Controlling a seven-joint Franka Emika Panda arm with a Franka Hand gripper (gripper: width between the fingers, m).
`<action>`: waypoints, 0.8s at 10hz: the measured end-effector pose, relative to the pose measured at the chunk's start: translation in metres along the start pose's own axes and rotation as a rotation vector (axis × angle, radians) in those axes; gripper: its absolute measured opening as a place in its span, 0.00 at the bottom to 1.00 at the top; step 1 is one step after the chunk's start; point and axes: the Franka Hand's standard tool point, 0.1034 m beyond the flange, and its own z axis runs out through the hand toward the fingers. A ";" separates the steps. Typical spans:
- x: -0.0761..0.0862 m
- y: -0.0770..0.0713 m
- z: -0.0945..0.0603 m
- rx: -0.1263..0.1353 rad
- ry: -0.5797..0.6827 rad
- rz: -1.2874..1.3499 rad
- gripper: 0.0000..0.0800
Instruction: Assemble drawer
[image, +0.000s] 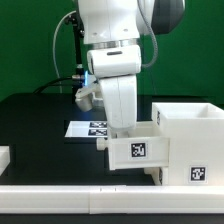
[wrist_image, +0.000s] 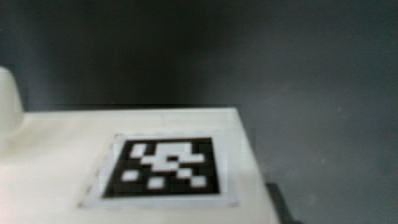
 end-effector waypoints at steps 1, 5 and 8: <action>0.000 0.000 0.000 0.001 0.000 -0.001 0.05; 0.018 0.005 0.000 0.014 -0.003 0.053 0.05; 0.026 0.004 0.000 0.033 -0.008 0.107 0.05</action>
Offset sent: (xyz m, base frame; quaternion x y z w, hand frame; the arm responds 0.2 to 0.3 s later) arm 0.0184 0.0180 0.0077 -0.0170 -0.0189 0.0030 0.9997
